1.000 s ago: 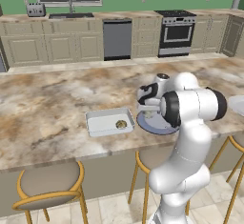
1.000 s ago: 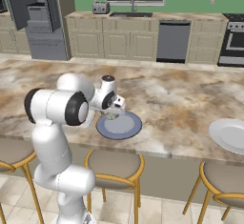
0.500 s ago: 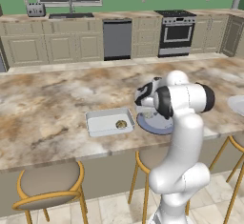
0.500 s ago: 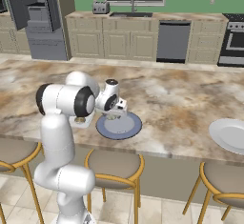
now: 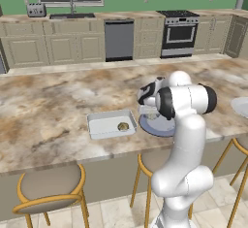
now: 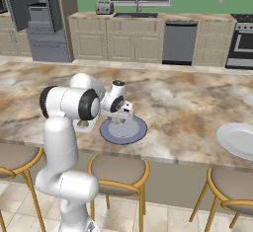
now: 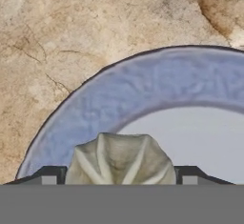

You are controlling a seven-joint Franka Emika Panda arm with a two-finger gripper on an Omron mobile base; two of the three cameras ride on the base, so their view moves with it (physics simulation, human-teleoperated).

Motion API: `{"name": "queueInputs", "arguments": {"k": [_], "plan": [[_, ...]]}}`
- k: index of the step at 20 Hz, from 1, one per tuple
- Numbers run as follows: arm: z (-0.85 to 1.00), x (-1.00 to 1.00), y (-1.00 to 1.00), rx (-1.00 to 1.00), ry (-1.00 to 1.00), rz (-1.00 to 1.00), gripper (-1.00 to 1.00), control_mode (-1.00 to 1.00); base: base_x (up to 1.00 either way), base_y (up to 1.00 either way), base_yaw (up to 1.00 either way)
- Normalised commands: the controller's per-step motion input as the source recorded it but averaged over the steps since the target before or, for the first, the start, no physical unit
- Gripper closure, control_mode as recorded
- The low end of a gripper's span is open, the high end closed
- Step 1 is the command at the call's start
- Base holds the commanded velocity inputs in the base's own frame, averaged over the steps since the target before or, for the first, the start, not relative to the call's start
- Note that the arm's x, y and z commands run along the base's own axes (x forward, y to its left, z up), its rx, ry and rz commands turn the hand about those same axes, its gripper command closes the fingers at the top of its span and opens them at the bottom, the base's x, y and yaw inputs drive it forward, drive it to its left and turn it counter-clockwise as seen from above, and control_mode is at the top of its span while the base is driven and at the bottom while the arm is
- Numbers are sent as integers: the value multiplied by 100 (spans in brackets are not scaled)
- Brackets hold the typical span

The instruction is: Place two dumplings into each of the tupperware containers and then place the containers in the fridge.

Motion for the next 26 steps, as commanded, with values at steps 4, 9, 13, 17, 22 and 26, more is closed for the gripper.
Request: {"name": "queueInputs", "arguments": {"k": [4,9,13,17,22,26], "plan": [[0,-1,0,0,0,0,100,-100,0,0,0],[43,-13,67,-6,0,-1,100,-100,0,0,0],[100,-78,87,-3,0,0,100,-100,0,0,0],[74,-71,100,-2,0,1,100,-100,0,0,0],[8,-46,93,0,-2,5,100,-100,0,0,0],[0,-23,78,1,-13,0,100,-100,0,0,0]]}}
